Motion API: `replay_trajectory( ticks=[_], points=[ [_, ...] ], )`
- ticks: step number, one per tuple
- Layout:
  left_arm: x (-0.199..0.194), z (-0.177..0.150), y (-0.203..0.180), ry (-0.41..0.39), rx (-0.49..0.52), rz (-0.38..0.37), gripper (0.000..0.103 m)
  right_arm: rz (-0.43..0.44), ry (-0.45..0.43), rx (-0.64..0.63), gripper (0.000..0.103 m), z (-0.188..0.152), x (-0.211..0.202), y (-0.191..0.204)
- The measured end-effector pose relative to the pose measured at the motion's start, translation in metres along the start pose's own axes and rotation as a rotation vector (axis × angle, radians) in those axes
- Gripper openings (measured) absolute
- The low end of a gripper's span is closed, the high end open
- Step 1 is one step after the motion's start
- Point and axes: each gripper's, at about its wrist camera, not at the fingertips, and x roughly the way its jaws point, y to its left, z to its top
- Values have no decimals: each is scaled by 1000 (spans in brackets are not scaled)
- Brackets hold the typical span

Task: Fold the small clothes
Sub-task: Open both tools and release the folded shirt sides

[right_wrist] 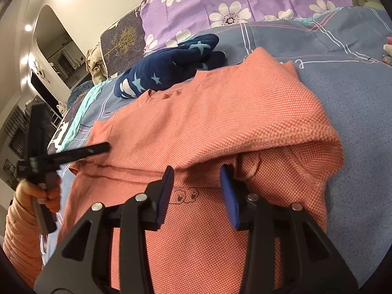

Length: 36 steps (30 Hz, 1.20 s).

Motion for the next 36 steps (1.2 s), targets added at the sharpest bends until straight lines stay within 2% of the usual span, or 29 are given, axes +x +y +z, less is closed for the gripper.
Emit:
replay_trajectory(
  ticks=[2, 3, 6, 8, 11, 12, 15, 18, 19, 21, 23, 25, 27, 28, 29, 30, 31, 32, 35, 36],
  points=[
    [-15, 6, -2, -32, -26, -63, 6, -7, 0, -5, 40, -1, 0, 0],
    [-24, 9, -2, -60, -23, -60, 6, -10, -1, -8, 39, -1, -1, 1],
    [-73, 22, -1, -190, 20, -4, 6, -22, -1, -16, 39, -2, 0, 2],
    [-91, 25, 7, -219, 42, 46, 6, -33, -2, -21, 39, -2, 0, 4],
    [-84, 17, 23, -170, 54, 105, 9, -49, -3, -31, 39, -2, -1, 6],
    [-75, 10, 27, -141, 55, 137, 13, -57, -2, -37, 39, -2, -1, 7],
    [-60, -2, 37, -111, 54, 229, 14, -105, 23, -80, 40, -2, -1, 16],
    [-64, -8, 43, -132, 10, 178, 14, -166, 76, -170, 56, -11, -8, 31],
    [-66, -8, 41, -148, 12, 157, 15, -162, 83, -192, 55, -15, -15, 34],
    [-69, -10, 34, -169, 31, 122, 26, -133, 94, -202, 55, -19, -28, 33],
    [-62, -8, 22, -174, 59, 99, 35, -118, 59, -166, 46, -14, -47, 24],
    [-49, -8, 16, -153, 68, 108, 37, -120, -16, -96, 23, 0, -64, 10],
    [-20, -14, 15, -72, 53, 119, 38, -126, -77, -31, 15, 13, -71, -4],
    [-13, -19, 13, -66, 58, 134, 39, -110, -100, -7, 15, 19, -70, -11],
    [-13, -25, 10, -113, 82, 153, 40, -114, -97, -8, 14, 21, -64, -15],
    [-17, -26, 7, -120, 92, 160, 41, -153, -68, -25, 15, 21, -52, -18],
    [-22, -26, 7, -120, 93, 157, 43, -246, 14, -52, 12, 18, -29, -23],
    [-31, -28, 7, -116, 91, 137, 46, -296, 64, -64, 12, 10, -13, -29],
    [-64, -42, 9, -168, 103, 133, 62, -300, 13, -68, 16, 7, -27, -20],
    [-75, -49, 12, -190, 99, 141, 65, -294, 0, -63, 25, 6, -33, -18]
  ],
)
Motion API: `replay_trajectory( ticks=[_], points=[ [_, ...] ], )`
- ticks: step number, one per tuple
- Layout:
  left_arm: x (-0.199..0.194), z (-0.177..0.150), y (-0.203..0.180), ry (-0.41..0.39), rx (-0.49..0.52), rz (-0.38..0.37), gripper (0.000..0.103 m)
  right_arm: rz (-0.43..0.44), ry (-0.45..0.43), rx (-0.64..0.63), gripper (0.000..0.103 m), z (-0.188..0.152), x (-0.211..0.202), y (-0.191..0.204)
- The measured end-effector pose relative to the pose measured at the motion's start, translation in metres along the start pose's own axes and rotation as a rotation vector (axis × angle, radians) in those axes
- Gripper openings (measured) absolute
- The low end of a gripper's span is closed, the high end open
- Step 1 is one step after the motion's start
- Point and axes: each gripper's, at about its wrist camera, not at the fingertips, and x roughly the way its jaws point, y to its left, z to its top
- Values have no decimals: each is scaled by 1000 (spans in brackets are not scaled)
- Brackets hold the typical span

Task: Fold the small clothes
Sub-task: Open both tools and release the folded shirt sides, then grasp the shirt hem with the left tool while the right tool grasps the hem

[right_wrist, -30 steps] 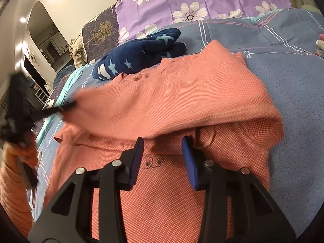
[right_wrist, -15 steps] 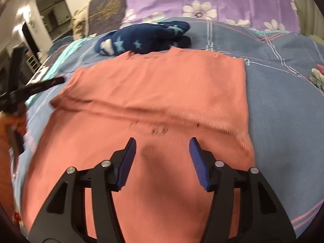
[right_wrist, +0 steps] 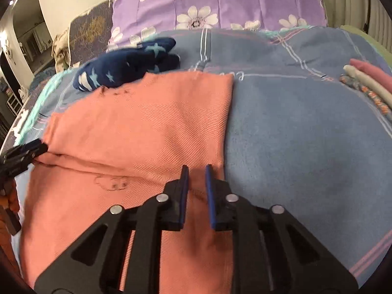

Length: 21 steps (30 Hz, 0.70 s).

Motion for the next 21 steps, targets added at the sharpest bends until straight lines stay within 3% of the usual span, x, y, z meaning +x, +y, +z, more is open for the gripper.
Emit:
replay_trajectory(
  ticks=[1, 2, 7, 9, 13, 17, 21],
  points=[
    [-13, -10, 6, -12, -17, 3, 66, 6, -14, 3, 39, -3, -9, 0],
    [-22, -19, 11, -12, -38, -1, 67, -9, -26, -3, 44, -8, -18, 0],
    [-44, -77, 38, 82, -126, -27, 69, -28, 4, 2, 48, -40, -41, -15],
    [-51, -99, 42, 113, -153, -67, 69, -13, 31, 46, 46, -59, -51, -27],
    [-73, -122, 32, 90, -139, -122, 67, 41, 30, 94, 33, -91, -77, -38],
    [-82, -135, 21, 98, -140, -150, 47, 101, 44, 130, 29, -113, -94, -43],
    [-97, -151, 18, 104, -158, -192, 39, 134, 47, 153, 29, -134, -111, -48]
  ],
)
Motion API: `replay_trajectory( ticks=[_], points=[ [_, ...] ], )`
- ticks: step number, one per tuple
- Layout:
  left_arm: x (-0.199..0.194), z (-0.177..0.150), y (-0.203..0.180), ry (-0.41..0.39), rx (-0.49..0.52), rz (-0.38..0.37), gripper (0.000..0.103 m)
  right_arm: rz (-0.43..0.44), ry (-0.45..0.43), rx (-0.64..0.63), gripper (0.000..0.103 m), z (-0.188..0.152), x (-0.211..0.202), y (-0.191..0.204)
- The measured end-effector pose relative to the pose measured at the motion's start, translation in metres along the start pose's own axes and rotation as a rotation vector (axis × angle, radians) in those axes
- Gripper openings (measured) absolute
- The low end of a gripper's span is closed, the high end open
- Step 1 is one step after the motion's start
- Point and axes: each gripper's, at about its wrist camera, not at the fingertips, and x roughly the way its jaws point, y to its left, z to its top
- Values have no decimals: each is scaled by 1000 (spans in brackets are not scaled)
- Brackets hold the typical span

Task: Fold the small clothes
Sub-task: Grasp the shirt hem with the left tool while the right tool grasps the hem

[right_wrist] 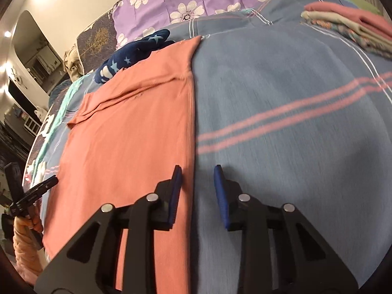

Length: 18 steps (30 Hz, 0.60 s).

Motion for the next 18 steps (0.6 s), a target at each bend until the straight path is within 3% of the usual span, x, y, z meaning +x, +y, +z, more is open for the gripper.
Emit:
replay_trajectory(
  ticks=[18],
  points=[
    [-54, -82, -22, 16, -16, -148, 38, 206, 26, 34, 28, -98, -72, -19]
  ],
)
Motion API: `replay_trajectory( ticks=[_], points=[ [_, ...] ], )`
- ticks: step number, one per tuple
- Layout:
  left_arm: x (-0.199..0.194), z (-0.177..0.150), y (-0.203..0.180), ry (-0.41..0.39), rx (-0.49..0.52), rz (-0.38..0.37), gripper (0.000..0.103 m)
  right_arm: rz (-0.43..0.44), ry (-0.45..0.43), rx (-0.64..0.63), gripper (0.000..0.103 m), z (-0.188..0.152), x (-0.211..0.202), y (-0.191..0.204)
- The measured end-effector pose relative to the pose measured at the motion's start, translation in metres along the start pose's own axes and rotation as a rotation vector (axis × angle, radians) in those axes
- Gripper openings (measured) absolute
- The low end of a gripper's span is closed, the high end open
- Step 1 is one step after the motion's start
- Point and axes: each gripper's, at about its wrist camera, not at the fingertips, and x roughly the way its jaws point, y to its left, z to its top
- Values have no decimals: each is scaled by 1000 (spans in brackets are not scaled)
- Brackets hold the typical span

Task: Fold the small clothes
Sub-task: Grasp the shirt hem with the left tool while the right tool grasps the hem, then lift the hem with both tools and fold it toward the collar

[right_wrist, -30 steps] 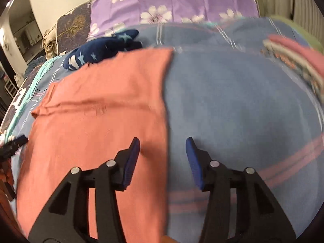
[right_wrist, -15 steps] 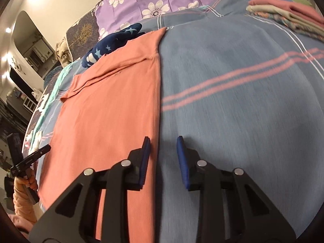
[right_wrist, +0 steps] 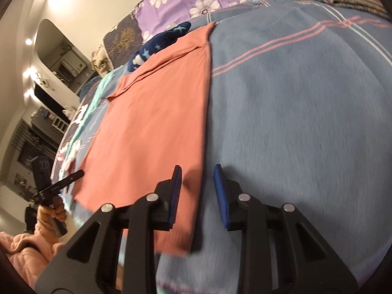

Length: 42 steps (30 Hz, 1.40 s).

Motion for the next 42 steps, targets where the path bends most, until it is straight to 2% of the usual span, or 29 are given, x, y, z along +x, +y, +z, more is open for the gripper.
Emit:
replay_trajectory(
  ticks=[4, 7, 11, 14, 17, 19, 20, 21, 24, 25, 28, 32, 35, 39, 40, 42],
  points=[
    [-7, -12, -5, 9, 5, -13, 38, 48, 22, 5, 29, -12, -8, 0],
    [-6, -12, -5, 10, 0, -10, 38, 28, 21, -30, 30, -15, -9, 6],
    [-2, -12, -8, 12, 7, -6, 38, 50, 23, -27, 36, -13, -5, 11],
    [-6, -14, -5, 12, -10, -22, 38, 51, 30, -25, 36, -15, -6, 10],
    [-8, -17, -1, 8, -30, -32, 31, 66, 42, -6, 35, -15, -7, 7],
    [-6, -17, 3, 1, -49, -39, 21, 79, 42, 9, 35, -12, -1, 6],
    [-3, -16, 7, -5, -77, -47, 11, 92, 40, 22, 35, -10, 2, 5],
    [-1, -15, 10, -10, -100, -54, 6, 106, 39, 31, 33, -8, 5, 4],
    [-1, -10, 9, -43, -122, -55, 4, 133, 52, 68, 7, -2, 12, 3],
    [-3, -8, 5, -56, -108, -45, 4, 163, 56, 106, 6, 1, 14, 0],
    [-17, 6, -5, -122, -83, -71, 4, 251, 4, 170, 5, 17, 7, 1],
    [-53, 26, -21, -232, -23, -96, 3, 323, -100, 116, 5, 41, -26, 21],
    [-85, 30, -33, -303, -3, -128, 3, 335, -168, 39, 4, 48, -55, 42],
    [-127, 21, -51, -374, 3, -154, 3, 354, -275, -54, 3, 37, -107, 66],
    [-137, 18, -57, -395, 18, -166, 3, 342, -310, -88, 3, 32, -124, 71],
    [-149, 16, -68, -420, 65, -151, 3, 256, -361, -138, 3, 27, -146, 77]
  ],
)
